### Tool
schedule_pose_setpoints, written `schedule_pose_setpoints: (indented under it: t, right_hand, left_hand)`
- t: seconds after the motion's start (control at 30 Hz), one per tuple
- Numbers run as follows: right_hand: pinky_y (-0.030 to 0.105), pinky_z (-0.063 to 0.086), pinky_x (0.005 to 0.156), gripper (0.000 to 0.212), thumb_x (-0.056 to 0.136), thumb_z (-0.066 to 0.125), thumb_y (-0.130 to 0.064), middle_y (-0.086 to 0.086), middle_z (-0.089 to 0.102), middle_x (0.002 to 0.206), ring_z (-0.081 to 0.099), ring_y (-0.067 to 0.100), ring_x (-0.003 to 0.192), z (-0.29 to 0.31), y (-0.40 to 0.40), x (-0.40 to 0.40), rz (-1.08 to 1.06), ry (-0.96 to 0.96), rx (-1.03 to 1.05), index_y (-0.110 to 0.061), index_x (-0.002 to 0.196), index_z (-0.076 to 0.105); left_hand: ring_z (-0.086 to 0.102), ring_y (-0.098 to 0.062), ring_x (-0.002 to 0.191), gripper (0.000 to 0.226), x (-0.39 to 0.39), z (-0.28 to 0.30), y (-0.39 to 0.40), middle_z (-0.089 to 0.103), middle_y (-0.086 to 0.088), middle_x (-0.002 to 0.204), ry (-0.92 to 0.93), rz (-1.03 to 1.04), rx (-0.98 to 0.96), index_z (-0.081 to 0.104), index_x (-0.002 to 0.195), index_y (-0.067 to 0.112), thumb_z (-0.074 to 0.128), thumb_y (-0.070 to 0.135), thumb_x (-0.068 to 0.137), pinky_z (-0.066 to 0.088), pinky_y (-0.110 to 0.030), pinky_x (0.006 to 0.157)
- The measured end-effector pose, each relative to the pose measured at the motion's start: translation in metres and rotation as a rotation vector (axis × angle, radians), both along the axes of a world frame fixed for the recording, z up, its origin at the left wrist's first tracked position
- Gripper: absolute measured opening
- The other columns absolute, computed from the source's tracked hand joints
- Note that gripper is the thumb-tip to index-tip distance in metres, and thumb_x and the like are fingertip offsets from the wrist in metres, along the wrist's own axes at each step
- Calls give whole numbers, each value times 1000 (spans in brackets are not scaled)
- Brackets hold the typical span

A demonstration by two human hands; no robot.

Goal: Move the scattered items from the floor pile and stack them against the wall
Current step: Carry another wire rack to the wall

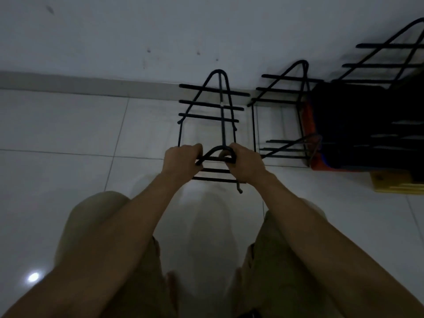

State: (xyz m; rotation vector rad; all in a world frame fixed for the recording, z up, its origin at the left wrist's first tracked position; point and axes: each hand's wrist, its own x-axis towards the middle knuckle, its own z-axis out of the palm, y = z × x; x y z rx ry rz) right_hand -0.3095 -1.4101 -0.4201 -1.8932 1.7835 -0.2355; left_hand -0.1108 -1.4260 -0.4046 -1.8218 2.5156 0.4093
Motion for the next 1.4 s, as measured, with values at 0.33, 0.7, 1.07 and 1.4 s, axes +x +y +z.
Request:
schedule_pose_setpoints:
  t: [0.33,0.7,1.07,1.4]
  right_hand:
    - [33,50,71,28,94,57,-43,2,70,94,66,21,85,-36,-34,-6,28,170,-121,-19,101,69]
    - [36,47,83,33,93,56,-50,1,69,97,65,22,91,-61,-55,-12,-10,237,-100,-21,105,67]
    - [35,31,89,19,98,49,-32,0,67,94,59,23,89,-78,-87,-9,-56,376,-213,-23,105,63]
    - [36,31,93,17,97,49,-30,-1,67,95,61,22,87,-74,-94,-14,-12,340,-156,-21,105,61]
  left_hand:
    - [59,-21,97,45,-13,-42,-51,65,0,103,-39,29,138,61,112,25,69,53,78,32,-33,85]
    - [60,-21,91,22,-23,-62,-66,64,0,98,-27,26,100,63,108,26,55,39,92,26,-33,78]
    - [47,-27,103,21,-39,-88,-83,55,-3,111,-73,124,-76,59,114,24,46,29,98,18,-36,77]
    - [45,-26,103,12,-39,-82,-91,52,4,98,37,107,-10,63,95,33,59,22,91,18,-35,76]
